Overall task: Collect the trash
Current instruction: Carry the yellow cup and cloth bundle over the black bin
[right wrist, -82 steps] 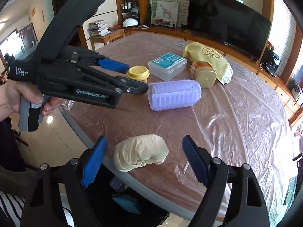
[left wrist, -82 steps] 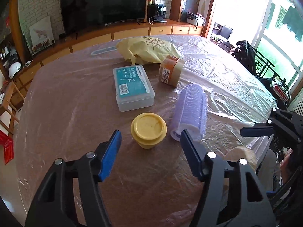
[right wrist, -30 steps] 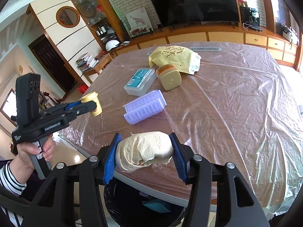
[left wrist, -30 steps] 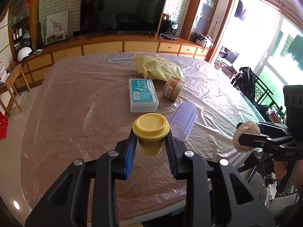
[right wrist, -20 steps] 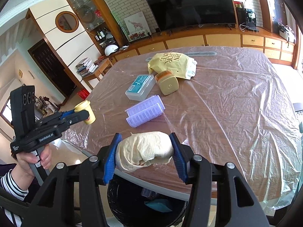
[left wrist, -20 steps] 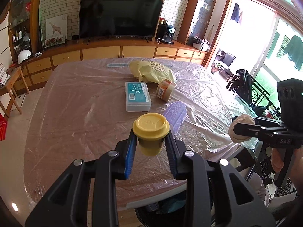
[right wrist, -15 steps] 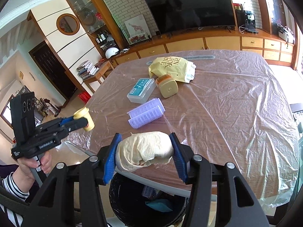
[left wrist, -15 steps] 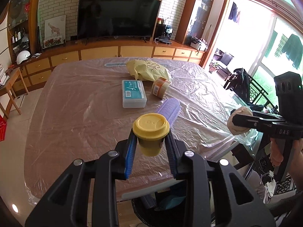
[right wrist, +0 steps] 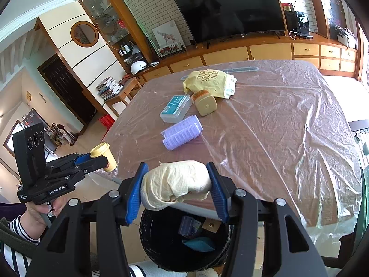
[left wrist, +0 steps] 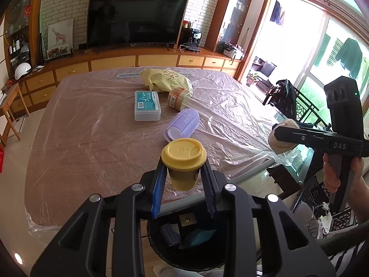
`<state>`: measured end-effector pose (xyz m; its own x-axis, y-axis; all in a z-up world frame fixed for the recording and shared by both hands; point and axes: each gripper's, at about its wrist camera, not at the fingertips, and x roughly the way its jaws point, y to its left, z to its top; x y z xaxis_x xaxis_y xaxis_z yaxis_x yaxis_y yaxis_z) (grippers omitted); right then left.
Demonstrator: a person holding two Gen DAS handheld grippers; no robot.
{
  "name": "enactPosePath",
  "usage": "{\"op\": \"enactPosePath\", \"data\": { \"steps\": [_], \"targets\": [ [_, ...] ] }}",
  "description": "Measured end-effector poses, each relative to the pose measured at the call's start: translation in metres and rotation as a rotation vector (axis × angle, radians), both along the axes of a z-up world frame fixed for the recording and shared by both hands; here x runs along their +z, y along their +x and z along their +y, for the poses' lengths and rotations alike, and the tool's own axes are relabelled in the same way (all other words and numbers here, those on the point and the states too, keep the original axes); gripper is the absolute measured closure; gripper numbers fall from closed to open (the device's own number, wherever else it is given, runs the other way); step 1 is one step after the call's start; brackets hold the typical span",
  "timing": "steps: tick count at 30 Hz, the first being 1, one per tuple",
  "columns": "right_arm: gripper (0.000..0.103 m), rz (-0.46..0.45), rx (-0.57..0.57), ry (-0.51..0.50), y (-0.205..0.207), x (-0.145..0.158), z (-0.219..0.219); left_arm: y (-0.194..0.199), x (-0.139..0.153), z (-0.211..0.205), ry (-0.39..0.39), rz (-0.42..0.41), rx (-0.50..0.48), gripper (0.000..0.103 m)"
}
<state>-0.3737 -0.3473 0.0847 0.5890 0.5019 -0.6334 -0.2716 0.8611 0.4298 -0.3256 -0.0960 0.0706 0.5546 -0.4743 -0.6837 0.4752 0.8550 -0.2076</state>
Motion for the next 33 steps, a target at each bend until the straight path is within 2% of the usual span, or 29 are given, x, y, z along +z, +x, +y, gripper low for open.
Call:
{"op": "enactPosePath", "data": {
  "steps": [18, 33],
  "targets": [
    [0.052, 0.059, 0.055, -0.004, -0.036, -0.021, 0.008, -0.039, -0.006, -0.019, 0.022, 0.014, -0.059, 0.071],
    [0.052, 0.12, 0.111, -0.053, -0.055, -0.049, 0.025, -0.06, -0.03, -0.029, 0.077, 0.063, -0.091, 0.071]
  ]
}}
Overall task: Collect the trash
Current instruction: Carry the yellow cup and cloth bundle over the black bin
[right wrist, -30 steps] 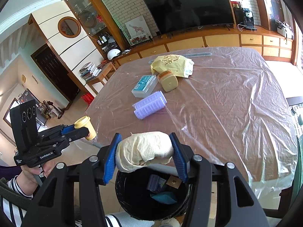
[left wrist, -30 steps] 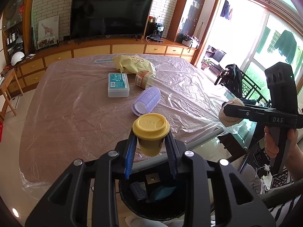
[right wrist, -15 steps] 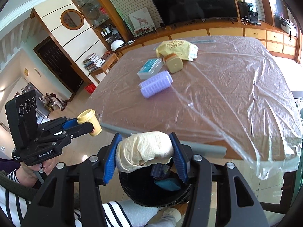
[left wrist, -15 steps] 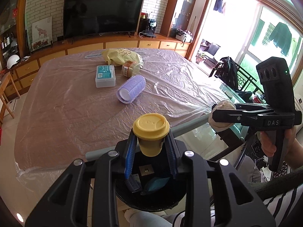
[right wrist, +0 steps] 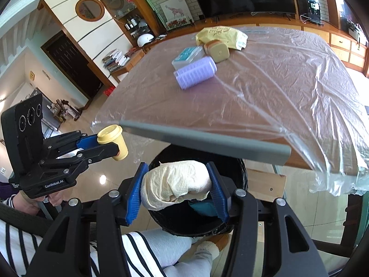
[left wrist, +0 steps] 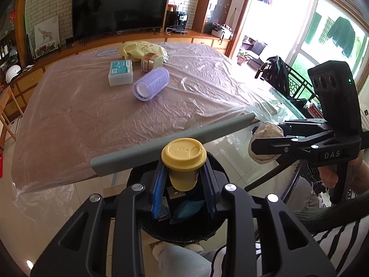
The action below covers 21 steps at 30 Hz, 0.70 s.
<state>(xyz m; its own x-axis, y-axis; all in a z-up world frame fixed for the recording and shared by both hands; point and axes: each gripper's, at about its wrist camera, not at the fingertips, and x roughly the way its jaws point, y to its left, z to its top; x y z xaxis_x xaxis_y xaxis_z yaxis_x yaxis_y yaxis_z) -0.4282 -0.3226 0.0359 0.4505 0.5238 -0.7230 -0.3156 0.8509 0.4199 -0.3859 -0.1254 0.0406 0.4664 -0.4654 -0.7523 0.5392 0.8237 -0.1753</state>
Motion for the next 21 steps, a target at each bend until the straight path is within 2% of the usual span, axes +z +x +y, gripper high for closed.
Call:
{"op": "enactPosePath", "data": {
  "steps": [21],
  "targets": [
    [0.052, 0.111, 0.041, -0.068, 0.006, -0.05, 0.018, -0.009, -0.057, -0.011, 0.091, 0.118, -0.038, 0.071]
  ]
}}
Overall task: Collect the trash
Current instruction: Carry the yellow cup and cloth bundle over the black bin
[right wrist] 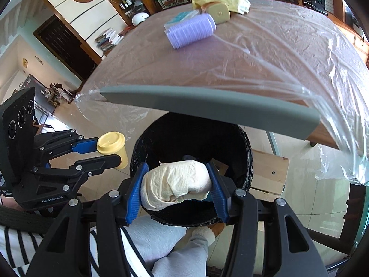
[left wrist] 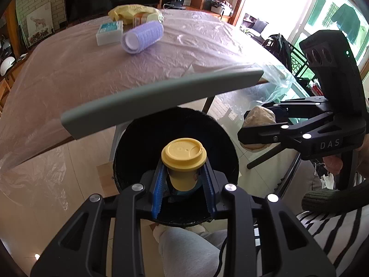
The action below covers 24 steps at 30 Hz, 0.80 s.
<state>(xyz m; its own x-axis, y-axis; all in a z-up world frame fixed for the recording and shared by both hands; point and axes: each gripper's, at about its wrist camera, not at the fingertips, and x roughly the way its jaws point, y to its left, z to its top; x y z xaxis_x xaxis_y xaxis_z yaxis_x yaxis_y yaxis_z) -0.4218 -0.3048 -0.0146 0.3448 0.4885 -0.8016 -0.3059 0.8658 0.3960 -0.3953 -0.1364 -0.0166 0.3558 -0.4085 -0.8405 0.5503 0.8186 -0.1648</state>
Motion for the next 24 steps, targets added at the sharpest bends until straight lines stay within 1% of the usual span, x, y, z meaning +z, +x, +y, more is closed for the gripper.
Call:
{"op": "enactPosePath", "data": {
  "steps": [5, 12, 18, 24],
  "targets": [
    [0.052, 0.02, 0.007, -0.024, 0.002, -0.012, 0.004, 0.001, -0.014, -0.004, 0.025, 0.025, -0.007, 0.071],
    [0.052, 0.044, -0.012, -0.043, 0.008, -0.026, 0.008, 0.008, -0.032, -0.011, 0.064, 0.05, -0.019, 0.071],
    [0.052, 0.04, -0.011, -0.091, 0.013, -0.033, 0.014, 0.01, -0.043, -0.014, 0.103, 0.055, -0.037, 0.071],
    [0.052, 0.062, -0.012, -0.131, 0.02, -0.044, 0.02, 0.016, -0.05, -0.019, 0.131, 0.067, -0.05, 0.071]
  ]
}}
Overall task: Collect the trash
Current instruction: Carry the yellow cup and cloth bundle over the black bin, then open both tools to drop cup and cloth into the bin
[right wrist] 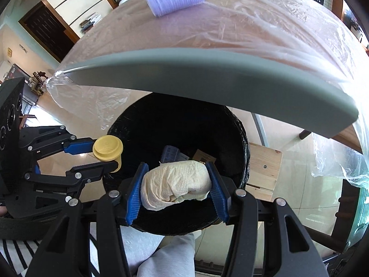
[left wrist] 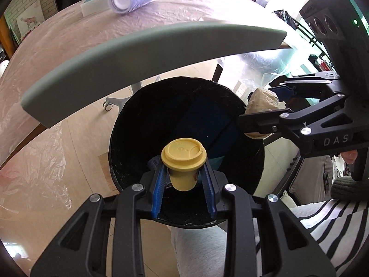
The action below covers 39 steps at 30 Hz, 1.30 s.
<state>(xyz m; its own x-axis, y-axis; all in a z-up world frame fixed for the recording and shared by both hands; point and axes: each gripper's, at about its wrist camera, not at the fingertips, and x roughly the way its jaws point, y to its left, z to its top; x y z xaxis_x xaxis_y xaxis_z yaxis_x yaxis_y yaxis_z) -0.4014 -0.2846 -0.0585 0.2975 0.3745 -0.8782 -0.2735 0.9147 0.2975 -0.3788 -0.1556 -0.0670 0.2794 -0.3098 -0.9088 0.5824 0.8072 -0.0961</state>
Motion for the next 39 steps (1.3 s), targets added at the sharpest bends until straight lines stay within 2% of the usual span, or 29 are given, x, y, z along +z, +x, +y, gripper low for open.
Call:
{"op": "enactPosePath", "data": {
  "steps": [15, 19, 20, 21, 22, 24, 27, 30, 33, 34, 36, 37, 39],
  "targets": [
    [0.052, 0.028, -0.008, -0.05, 0.004, -0.014, 0.004, 0.006, -0.005, -0.005, 0.039, 0.006, -0.019, 0.071],
    [0.052, 0.033, -0.018, -0.053, 0.004, -0.012, 0.004, 0.004, -0.004, -0.006, 0.023, 0.02, -0.032, 0.07],
    [0.049, 0.037, -0.026, -0.054, 0.004, -0.013, 0.004, 0.004, -0.004, -0.005, 0.021, 0.022, -0.03, 0.056],
    [0.043, 0.035, -0.034, -0.058, 0.003, -0.013, 0.002, 0.005, -0.004, -0.003, 0.019, 0.017, -0.023, 0.033],
    [0.039, 0.029, -0.041, -0.063, 0.003, -0.012, 0.002, 0.006, -0.004, 0.0, 0.011, 0.008, -0.013, 0.027],
    [0.028, 0.024, -0.056, -0.066, 0.001, -0.01, -0.002, 0.007, -0.001, 0.003, -0.011, 0.016, 0.003, 0.027],
    [0.021, 0.028, -0.082, -0.044, -0.002, -0.006, -0.009, 0.008, 0.002, 0.006, -0.01, 0.014, 0.02, 0.027],
    [0.019, 0.017, -0.102, -0.016, -0.008, 0.005, -0.016, 0.005, 0.008, 0.01, -0.007, 0.005, 0.027, 0.025],
    [0.018, -0.052, -0.098, 0.007, -0.02, 0.034, -0.021, -0.002, 0.028, 0.018, -0.04, -0.031, 0.035, 0.017],
    [0.016, -0.104, -0.095, 0.019, -0.027, 0.05, -0.023, -0.004, 0.035, 0.02, -0.057, -0.041, 0.037, 0.016],
    [0.004, -0.218, -0.1, 0.033, -0.037, 0.079, -0.029, -0.007, 0.06, 0.029, -0.119, -0.08, 0.052, 0.008],
    [0.004, -0.286, -0.114, 0.033, -0.043, 0.094, -0.033, -0.007, 0.07, 0.033, -0.143, -0.101, 0.062, 0.006],
    [0.004, -0.364, -0.14, 0.017, -0.043, 0.112, -0.037, -0.001, 0.095, 0.042, -0.187, -0.16, 0.109, 0.002]
  ]
}}
